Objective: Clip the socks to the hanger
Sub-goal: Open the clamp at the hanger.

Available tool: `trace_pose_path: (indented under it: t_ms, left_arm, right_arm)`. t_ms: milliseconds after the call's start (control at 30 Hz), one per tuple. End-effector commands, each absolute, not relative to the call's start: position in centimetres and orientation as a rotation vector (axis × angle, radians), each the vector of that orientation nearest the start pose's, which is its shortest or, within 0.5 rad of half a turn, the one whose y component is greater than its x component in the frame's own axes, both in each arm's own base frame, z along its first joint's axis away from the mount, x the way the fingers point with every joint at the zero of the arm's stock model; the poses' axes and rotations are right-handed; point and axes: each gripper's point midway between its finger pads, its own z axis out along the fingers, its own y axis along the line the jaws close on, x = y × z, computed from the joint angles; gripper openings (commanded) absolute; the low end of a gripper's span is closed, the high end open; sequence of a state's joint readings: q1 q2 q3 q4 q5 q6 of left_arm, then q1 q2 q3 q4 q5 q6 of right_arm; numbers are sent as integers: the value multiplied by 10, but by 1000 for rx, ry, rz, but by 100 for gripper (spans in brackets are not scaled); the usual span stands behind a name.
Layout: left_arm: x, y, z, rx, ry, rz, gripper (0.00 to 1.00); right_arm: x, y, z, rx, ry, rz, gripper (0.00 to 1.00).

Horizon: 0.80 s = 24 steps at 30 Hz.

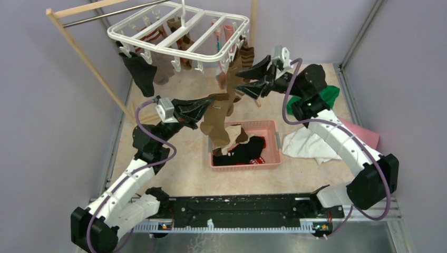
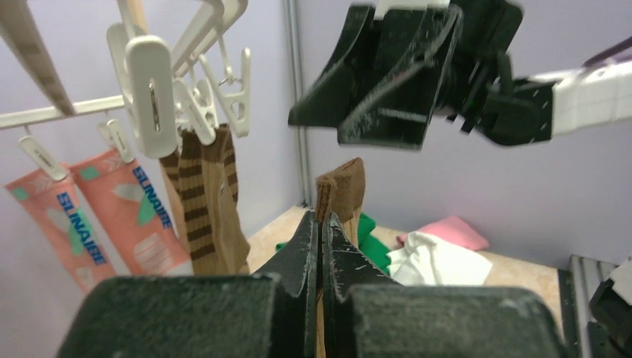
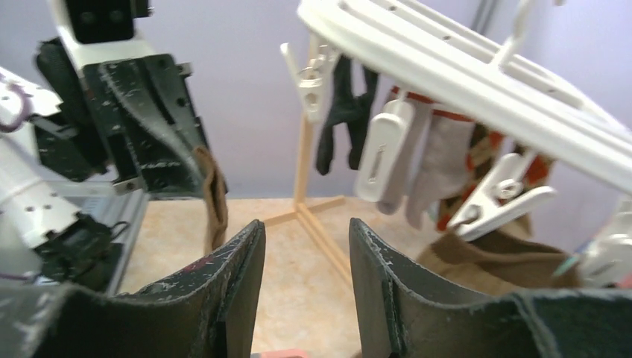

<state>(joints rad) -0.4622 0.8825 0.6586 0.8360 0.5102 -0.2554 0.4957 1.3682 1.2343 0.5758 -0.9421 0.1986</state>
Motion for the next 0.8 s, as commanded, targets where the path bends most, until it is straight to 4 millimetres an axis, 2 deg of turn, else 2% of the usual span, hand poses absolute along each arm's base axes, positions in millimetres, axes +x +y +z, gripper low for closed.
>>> trace_pose_path:
  t_ms: [0,100,200,367,467,667,767]
  left_arm:
    - [244,-218,407,624,959,-805,0]
    - [249,-217,399,636,988,-785,0]
    - [251,-215,394,642,1007,-776,0]
    - [252,-212,391,645,1017,-766,0]
    - [252,-210,391,647,1018,-761,0]
    - [251,-210,390,661,1016,-762,0]
    - [252,-211,389,671,1016,-765,0]
  right_arm:
    - [293,304,465,-988,944,908,42]
    - [308,308,462,-966,980,870,28]
    - [310,319,454,-977,996,873,20]
    - [309,334,444,-973,1027,854,17]
    - [309,332,448,-948,1027,853,18]
    - [294,325,459,-932,963,865,32]
    - [288,323,464,-947,924,871,42]
